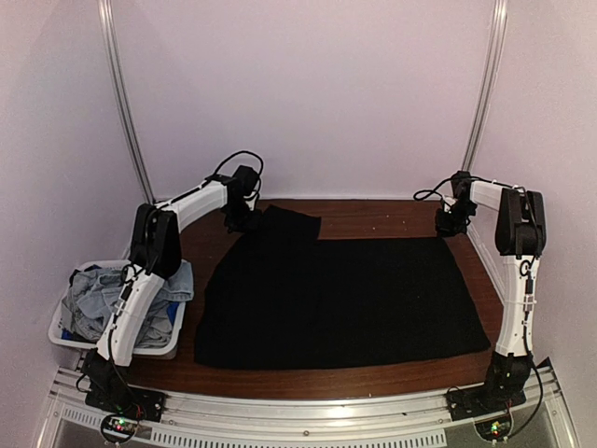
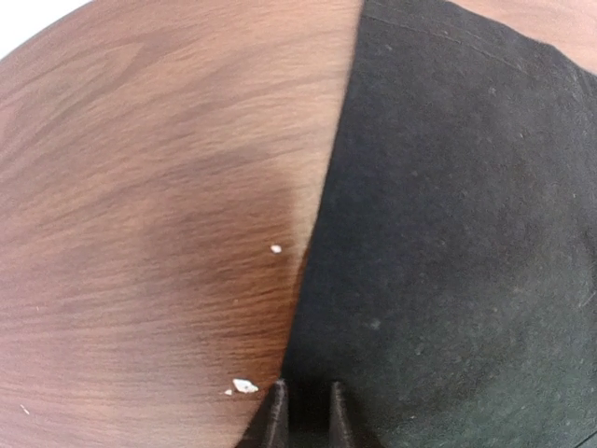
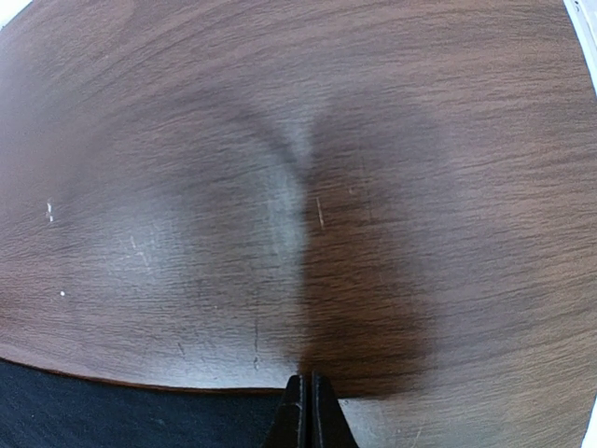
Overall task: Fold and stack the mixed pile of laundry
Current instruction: Pick up the 1/3-folded T-shirt from the center of the board.
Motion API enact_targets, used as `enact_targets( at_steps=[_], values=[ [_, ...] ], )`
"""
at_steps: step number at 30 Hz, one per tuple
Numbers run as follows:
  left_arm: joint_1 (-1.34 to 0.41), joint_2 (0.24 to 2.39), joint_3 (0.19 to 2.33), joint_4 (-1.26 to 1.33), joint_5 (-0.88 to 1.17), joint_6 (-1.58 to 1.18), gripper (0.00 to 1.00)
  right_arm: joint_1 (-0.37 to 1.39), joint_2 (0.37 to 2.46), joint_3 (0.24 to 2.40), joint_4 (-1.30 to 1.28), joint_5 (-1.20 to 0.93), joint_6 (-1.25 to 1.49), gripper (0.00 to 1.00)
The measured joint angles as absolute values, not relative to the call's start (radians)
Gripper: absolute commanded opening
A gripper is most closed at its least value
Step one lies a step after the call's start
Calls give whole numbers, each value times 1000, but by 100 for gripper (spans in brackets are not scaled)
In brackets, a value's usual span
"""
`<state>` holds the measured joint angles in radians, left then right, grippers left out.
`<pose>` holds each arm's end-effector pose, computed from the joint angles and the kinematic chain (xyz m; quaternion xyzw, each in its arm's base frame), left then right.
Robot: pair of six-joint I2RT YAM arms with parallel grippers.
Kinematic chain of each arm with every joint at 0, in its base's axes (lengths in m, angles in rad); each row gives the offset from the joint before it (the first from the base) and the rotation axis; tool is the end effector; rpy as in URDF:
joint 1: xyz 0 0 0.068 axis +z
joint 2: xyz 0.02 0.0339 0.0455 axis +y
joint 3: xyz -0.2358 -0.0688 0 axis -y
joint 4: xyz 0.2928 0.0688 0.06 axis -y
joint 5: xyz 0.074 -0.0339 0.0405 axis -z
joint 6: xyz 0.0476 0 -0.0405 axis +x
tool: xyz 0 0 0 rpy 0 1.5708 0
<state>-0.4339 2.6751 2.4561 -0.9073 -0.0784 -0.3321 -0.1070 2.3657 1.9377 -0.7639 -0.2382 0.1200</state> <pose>0.5293 -0.2412 0.1049 0.0410 0.9738 -0.0469 0.2186 0.5223 -0.0448 0.1000 0.0882 0.9714 0.1179 0.1862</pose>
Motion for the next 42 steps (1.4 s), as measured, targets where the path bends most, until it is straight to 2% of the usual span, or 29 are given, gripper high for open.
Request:
enact_targets(
  at_steps=[1, 7, 20, 28, 42],
  values=[
    [-434, 2676, 2458, -907, -79, -333, 0, -107, 2366, 1938, -764, -238, 120, 0],
    [-424, 2674, 2458, -903, -54, -366, 0, -107, 2362, 1938, -775, -240, 125, 0],
    [-377, 2561, 2319, -773, 123, -397, 0, -114, 2314, 1937, -820, -279, 161, 0],
    [-377, 2403, 2149, -700, 159, -364, 0, -117, 2201, 1866, -814, -299, 165, 0],
    [-378, 2176, 1799, -580, 174, -329, 0, -125, 2005, 1606, -765, -299, 165, 0]
  ],
)
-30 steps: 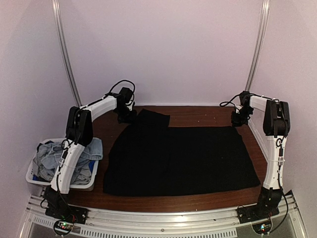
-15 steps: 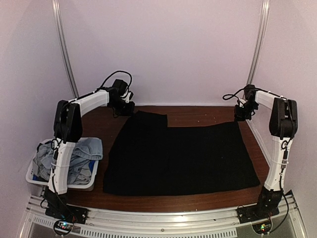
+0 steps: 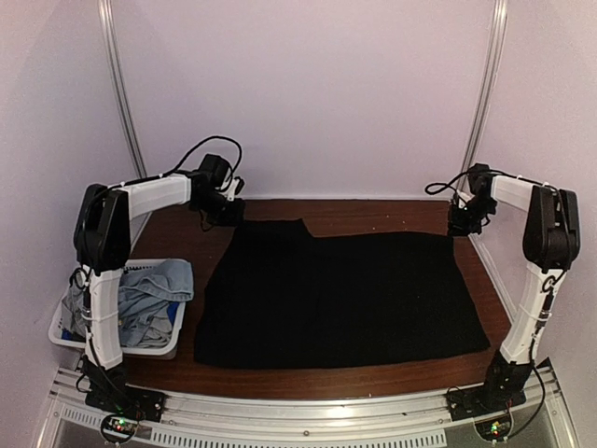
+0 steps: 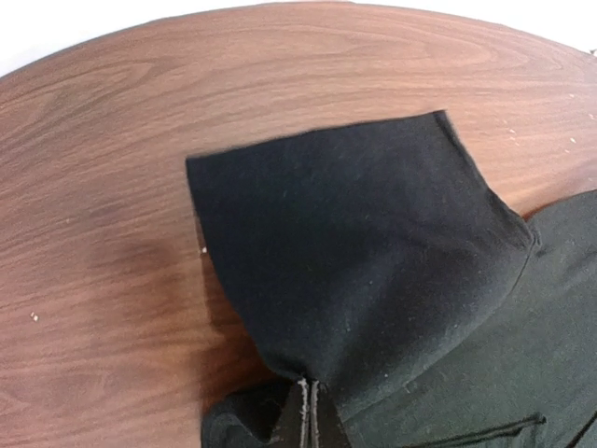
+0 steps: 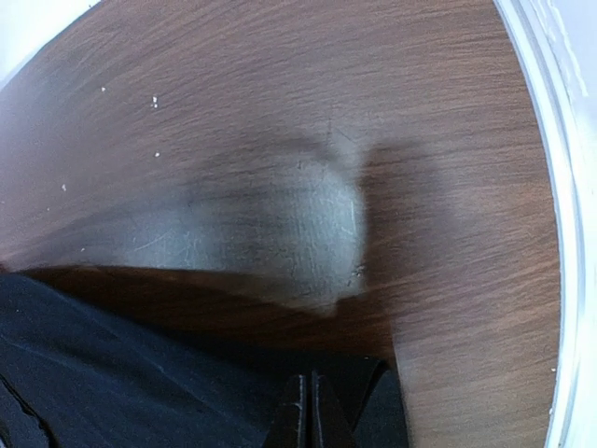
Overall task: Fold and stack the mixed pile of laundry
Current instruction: Pick up the 1/3-folded T-shirt from the center of the board, then fold the 1/3-folded T-shirt at the center of the board.
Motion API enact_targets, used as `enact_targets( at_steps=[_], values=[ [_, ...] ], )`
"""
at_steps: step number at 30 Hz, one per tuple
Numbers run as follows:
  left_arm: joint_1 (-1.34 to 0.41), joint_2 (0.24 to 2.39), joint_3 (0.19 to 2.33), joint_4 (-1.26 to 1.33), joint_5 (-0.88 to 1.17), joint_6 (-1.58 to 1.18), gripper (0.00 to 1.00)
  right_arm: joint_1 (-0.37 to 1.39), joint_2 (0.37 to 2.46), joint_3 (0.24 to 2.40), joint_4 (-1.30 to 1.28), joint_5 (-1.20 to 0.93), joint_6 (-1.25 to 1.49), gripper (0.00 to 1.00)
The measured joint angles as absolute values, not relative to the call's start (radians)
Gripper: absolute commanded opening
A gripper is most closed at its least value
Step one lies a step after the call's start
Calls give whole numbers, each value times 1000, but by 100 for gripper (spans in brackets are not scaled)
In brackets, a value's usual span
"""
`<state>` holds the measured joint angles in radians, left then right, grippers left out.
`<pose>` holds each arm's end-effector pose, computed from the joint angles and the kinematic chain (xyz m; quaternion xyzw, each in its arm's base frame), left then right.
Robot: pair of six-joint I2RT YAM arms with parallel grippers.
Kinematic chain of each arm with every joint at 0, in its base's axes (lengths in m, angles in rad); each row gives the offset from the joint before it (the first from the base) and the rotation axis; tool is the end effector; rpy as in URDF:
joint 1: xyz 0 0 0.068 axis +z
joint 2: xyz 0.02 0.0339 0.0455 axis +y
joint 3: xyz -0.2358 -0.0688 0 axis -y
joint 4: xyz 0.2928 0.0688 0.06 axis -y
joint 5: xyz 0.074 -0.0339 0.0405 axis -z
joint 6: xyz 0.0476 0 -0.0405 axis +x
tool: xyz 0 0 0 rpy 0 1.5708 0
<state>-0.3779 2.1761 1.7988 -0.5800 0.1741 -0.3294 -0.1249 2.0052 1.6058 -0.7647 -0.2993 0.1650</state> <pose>0.4785 -0.1988 0.1565 0.0493 0.9488 -0.1819 0.2535 0.4578 -0.0433 0.1591 0.1101 0.9626 0.1500 0.1967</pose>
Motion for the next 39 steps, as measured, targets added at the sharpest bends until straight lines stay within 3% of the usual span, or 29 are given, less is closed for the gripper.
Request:
enact_targets(
  at_steps=[8, 29, 39],
  values=[
    [-394, 2044, 1677, -535, 181, -308, 0, -149, 1893, 1549, -743, -298, 169, 0],
    [-563, 1765, 1201, -519, 170, -344, 0, -207, 1688, 1146, -714, -276, 231, 0],
    [-562, 1751, 1188, -547, 119, -377, 0, -260, 1690, 1171, -736, -276, 243, 0]
  ],
)
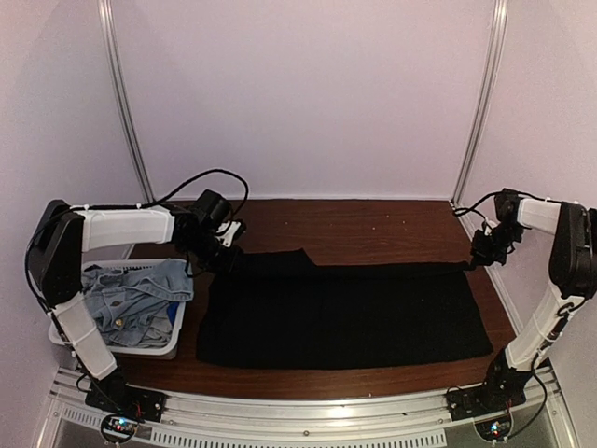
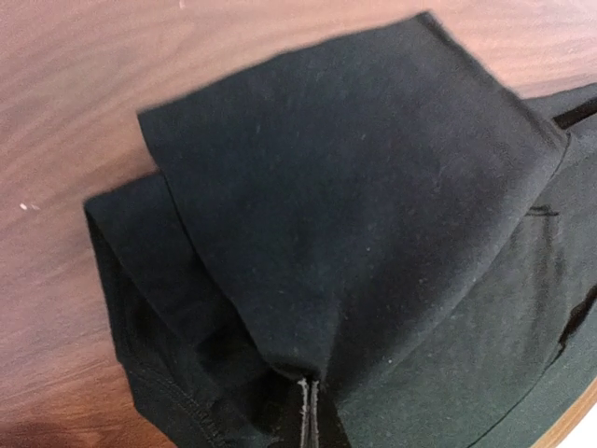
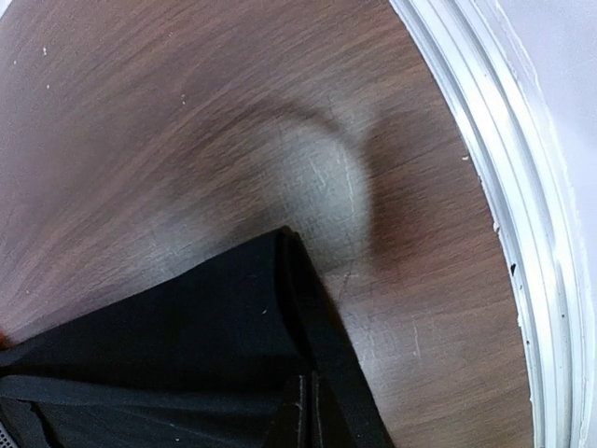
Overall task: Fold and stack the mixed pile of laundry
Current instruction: Fold the 1/3-folded T-shirt at the center of the board.
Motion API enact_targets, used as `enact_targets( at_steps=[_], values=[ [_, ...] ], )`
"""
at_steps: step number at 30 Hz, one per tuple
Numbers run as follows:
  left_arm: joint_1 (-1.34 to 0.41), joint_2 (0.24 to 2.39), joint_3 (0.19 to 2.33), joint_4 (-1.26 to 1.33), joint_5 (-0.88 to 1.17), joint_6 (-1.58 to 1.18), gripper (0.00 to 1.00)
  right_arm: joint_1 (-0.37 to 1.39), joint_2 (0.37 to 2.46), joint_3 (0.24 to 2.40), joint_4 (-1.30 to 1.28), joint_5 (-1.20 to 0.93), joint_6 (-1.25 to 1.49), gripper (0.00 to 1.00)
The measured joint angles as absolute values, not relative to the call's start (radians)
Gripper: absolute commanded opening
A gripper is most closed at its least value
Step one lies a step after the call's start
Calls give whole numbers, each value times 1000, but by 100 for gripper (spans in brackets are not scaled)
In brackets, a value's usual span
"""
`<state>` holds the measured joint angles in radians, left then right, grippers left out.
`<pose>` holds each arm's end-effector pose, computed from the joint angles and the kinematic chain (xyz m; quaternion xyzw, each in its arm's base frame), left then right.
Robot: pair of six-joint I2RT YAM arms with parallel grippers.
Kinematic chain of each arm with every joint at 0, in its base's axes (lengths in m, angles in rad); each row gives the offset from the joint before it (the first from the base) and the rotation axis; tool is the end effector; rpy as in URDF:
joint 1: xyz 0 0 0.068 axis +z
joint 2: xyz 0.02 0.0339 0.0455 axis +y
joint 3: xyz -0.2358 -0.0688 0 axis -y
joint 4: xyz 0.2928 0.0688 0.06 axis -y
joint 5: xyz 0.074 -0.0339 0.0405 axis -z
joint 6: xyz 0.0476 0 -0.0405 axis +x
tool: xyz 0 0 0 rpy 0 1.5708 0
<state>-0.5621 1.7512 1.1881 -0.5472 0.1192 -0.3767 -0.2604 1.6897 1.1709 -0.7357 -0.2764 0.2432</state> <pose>0.3319 -0.2157 0.1313 0.1035 0.9665 -0.1548 0.1769 0.3602 -0.0825 0.1407 0.2227 0.9527 0.1347 0.1572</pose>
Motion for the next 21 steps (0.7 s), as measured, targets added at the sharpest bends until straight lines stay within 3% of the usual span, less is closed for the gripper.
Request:
enact_targets(
  at_steps=[9, 21],
  values=[
    [-564, 1677, 1169, -543, 143, -365, 0, -264, 1631, 1104, -743, -283, 262, 0],
    [-588, 1740, 1081, -545, 160, -365, 0, -272, 1690, 1029, -723, -284, 305, 0]
  ],
)
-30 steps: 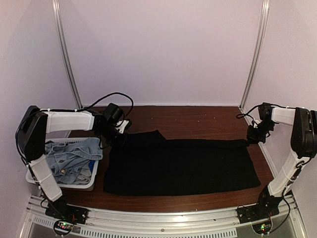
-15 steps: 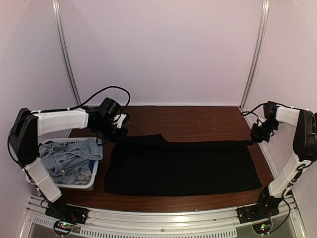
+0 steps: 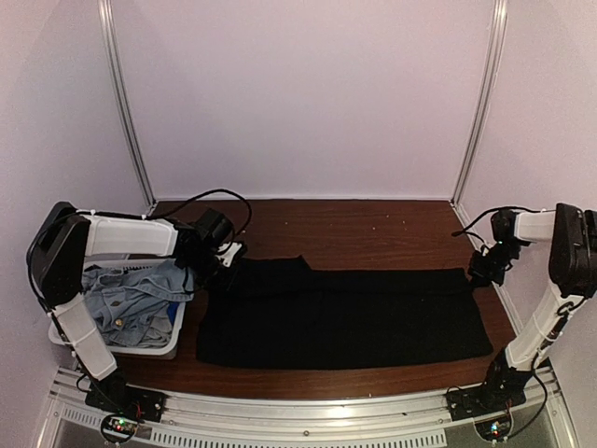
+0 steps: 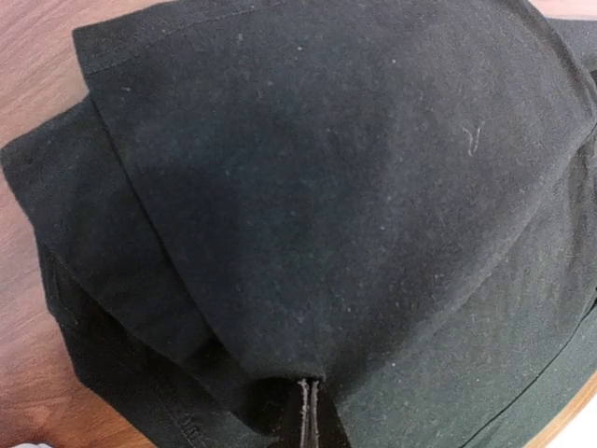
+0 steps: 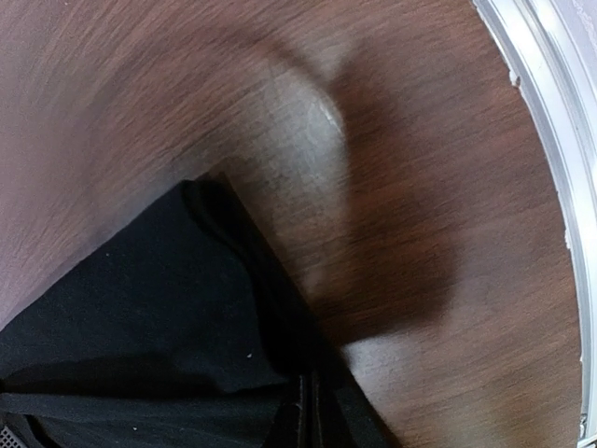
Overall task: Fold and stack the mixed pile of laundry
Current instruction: Fold the 1/3-folded T-shirt at the center of the board.
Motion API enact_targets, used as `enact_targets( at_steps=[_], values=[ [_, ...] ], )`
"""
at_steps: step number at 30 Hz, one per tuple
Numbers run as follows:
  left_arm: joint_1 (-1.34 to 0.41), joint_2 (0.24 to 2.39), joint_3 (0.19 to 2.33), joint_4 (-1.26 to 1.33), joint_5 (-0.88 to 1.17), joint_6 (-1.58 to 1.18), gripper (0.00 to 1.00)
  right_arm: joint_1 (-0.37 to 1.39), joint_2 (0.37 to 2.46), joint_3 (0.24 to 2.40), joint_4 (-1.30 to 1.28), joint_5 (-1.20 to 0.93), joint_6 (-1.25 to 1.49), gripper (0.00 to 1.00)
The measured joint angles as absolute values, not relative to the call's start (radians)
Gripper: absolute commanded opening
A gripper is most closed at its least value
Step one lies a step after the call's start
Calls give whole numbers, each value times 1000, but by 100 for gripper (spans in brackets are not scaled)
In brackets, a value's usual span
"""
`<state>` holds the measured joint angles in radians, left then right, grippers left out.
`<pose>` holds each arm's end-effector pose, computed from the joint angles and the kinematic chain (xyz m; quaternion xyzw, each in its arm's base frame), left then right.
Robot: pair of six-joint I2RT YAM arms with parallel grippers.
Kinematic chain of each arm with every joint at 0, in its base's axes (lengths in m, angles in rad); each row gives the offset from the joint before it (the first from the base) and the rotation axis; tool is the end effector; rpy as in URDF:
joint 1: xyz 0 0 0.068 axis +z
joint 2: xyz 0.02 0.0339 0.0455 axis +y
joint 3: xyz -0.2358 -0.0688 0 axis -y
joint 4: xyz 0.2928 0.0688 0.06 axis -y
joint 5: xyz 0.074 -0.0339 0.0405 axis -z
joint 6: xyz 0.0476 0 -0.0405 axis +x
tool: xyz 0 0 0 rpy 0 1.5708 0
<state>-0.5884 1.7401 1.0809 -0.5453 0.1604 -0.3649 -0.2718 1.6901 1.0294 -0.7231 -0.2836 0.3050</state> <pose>0.3046 -0.2124 0.1011 0.1238 0.9724 -0.1533 0.1252 0.3295 -0.0780 0.0977 0.2677 0.9487 0.1422 0.0901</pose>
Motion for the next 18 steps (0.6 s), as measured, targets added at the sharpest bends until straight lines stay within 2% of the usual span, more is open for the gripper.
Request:
enact_targets(
  at_steps=[5, 12, 18],
  values=[
    [-590, 1747, 1107, -564, 146, -361, 0, -272, 1697, 1043, -731, -288, 311, 0],
    [-590, 1742, 1267, -612, 128, -344, 0, -274, 1671, 1163, -774, -287, 310, 0],
    [-590, 1697, 1225, -635, 128, -331, 0, -292, 1599, 1120, -785, -282, 309, 0]
  ],
)
